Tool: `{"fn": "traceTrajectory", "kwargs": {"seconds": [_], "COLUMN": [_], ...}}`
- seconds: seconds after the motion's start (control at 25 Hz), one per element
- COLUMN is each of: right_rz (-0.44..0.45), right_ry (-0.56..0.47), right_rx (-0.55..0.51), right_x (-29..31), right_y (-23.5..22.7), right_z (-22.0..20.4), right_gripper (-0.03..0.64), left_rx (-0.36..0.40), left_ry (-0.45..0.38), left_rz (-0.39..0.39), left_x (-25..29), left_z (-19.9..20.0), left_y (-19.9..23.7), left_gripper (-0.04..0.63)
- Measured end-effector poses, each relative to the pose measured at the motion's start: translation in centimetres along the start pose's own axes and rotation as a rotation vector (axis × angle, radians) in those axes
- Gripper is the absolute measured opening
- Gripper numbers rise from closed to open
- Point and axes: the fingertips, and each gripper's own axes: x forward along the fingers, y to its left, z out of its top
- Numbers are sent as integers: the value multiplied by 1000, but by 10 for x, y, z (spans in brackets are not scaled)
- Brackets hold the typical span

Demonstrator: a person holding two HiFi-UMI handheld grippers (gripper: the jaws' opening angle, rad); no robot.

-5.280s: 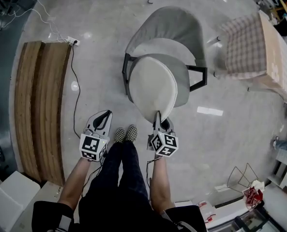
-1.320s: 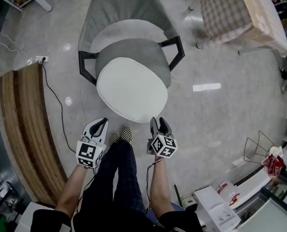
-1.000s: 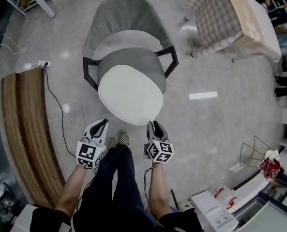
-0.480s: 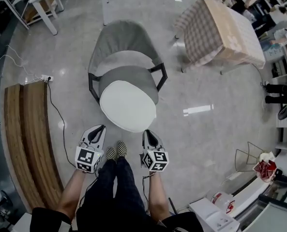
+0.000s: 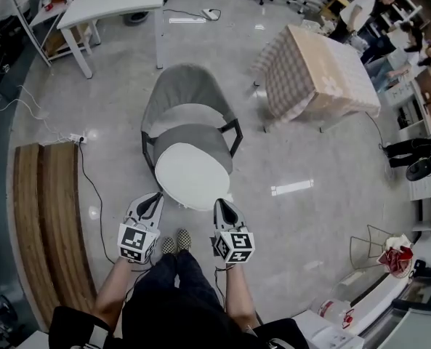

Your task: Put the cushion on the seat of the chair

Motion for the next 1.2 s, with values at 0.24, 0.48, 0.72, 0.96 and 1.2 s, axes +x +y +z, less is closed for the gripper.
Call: {"fn": "traceTrajectory", "kwargs": {"seconds": [0.24, 0.48, 0.72, 0.96, 1.2], "right_rz": [24, 43, 78, 81, 75], "right_ry": [-71, -118, -156, -194, -206], "right_rx": [-40, -81, -121, -131, -139], "right_x": [-27, -48, -68, -68, -61], "right_y": [30, 54, 78, 80, 79], "right_z": [48, 68, 85, 104, 115], "right_gripper": [39, 38, 38, 40, 40], "left_rx": [28, 36, 44, 60, 72], "left_ry": [-65, -99, -116, -130, -147], "left_rz": [8, 6, 1, -12, -31], "left_x": [-28, -54, -69, -68, -60], "left_z": [43, 62, 71, 84, 94], "left_y": [-7, -12, -19, -22, -23], "left_gripper": [31, 31, 31, 31, 31]}}
